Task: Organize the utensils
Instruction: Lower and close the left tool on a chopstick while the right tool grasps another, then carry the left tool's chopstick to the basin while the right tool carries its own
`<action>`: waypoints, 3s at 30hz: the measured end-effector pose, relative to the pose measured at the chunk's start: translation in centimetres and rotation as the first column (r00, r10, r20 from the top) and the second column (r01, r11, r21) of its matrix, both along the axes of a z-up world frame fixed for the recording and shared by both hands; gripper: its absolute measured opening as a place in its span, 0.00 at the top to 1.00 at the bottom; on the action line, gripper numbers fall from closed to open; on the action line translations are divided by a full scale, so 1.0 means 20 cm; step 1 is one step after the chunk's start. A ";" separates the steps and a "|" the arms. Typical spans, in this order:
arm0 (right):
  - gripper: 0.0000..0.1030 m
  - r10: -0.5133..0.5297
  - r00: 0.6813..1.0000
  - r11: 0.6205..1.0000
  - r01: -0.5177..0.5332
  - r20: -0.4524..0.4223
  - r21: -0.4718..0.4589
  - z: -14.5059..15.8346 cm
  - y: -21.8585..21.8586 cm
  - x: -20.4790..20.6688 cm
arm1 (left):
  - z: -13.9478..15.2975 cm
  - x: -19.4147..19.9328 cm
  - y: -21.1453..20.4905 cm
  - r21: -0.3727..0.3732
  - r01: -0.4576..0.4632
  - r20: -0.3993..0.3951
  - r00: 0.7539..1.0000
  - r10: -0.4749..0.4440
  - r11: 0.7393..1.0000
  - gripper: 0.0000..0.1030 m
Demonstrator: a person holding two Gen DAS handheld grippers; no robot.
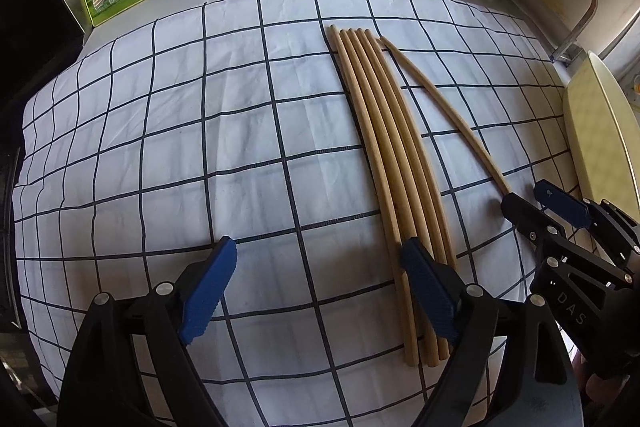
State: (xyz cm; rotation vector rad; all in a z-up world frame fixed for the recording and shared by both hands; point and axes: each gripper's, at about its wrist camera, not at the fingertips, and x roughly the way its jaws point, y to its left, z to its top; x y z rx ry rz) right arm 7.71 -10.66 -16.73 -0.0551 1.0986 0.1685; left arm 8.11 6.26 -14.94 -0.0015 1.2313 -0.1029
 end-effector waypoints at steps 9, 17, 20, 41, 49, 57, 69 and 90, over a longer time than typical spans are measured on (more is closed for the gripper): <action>0.59 0.008 1.000 1.000 -0.008 0.008 -0.012 0.00 0.01 0.01 | -0.01 0.02 -0.01 0.063 -0.013 0.004 1.000 0.013 0.998 0.14; 0.59 0.053 0.998 0.998 -0.053 0.024 -0.025 -0.01 0.06 0.05 | -0.02 0.14 0.00 0.068 -0.027 0.026 0.999 0.025 0.997 0.14; 0.59 0.073 0.997 0.997 -0.072 0.038 -0.031 -0.01 0.08 0.07 | -0.03 0.19 0.01 0.050 -0.036 0.024 0.999 0.035 0.998 0.13; 0.94 0.035 0.999 0.995 -0.035 0.006 0.090 0.00 0.07 0.07 | 0.03 0.14 0.02 0.002 -0.008 0.016 1.000 0.008 1.000 0.93; 0.94 -0.034 0.999 0.983 0.038 -0.025 0.178 0.04 0.04 -0.07 | 0.16 0.00 0.08 -0.017 0.046 0.072 0.996 -0.044 0.999 0.93; 0.94 -0.111 0.994 0.965 0.104 0.017 0.239 0.22 0.04 -0.29 | 0.29 -0.05 0.13 -0.008 0.139 0.124 0.983 -0.137 0.990 0.93; 0.94 -0.276 0.951 0.935 0.232 0.141 0.269 0.53 -0.31 -0.49 | 0.46 -0.12 -0.22 -0.046 0.315 0.189 0.935 -0.302 0.948 0.93; 0.94 -0.485 0.869 0.838 0.428 0.103 0.339 0.38 -1.36 -0.34 | 0.40 0.08 -1.47 -0.030 0.503 0.108 0.861 -0.498 0.864 0.93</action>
